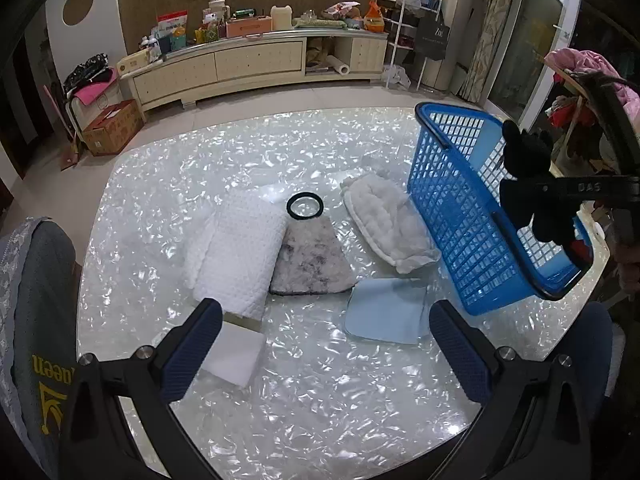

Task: Organize soft objects
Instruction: 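Lift the black plush toy with the right gripper into the blue basket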

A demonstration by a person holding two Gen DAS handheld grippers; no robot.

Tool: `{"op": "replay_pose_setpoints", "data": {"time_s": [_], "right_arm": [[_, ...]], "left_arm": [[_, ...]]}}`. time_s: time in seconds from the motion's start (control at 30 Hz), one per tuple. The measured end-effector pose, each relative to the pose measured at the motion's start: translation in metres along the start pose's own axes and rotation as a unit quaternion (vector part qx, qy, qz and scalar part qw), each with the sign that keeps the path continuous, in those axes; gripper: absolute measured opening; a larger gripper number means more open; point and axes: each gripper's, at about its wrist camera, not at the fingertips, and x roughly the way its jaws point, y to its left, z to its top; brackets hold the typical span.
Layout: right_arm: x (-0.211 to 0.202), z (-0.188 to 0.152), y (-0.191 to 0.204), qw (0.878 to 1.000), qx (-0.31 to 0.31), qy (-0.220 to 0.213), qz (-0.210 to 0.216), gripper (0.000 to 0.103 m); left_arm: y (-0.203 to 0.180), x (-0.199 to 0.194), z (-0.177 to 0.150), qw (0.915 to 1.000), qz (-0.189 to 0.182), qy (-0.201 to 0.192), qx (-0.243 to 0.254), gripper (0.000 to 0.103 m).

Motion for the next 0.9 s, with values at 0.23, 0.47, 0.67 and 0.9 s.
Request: {"op": "replay_pose_setpoints", "data": {"time_s": [0.23,0.47,0.67,0.9], "right_arm": [[0.03,0.005,0.005,0.999,-0.007,0.042,-0.011,0.044],[0.05,-0.001,0.02,0.997,-0.029,0.071,-0.018,0.044],[0.053,-0.005,0.033,0.996,-0.036,0.075,-0.025,0.047],[0.039,-0.009,0.026,0.997,-0.022,0.063,-0.035,0.067]], "left_arm": [[0.008,0.01,-0.004,1.0,0.005,0.007,-0.001,0.103],[0.02,0.019,-0.011,0.9997,0.01,0.018,-0.014,0.103],[0.03,0.019,-0.015,0.9995,0.021,0.02,-0.016,0.103],[0.052,0.018,-0.025,0.9989,0.031,0.027,-0.024,0.103]]}}
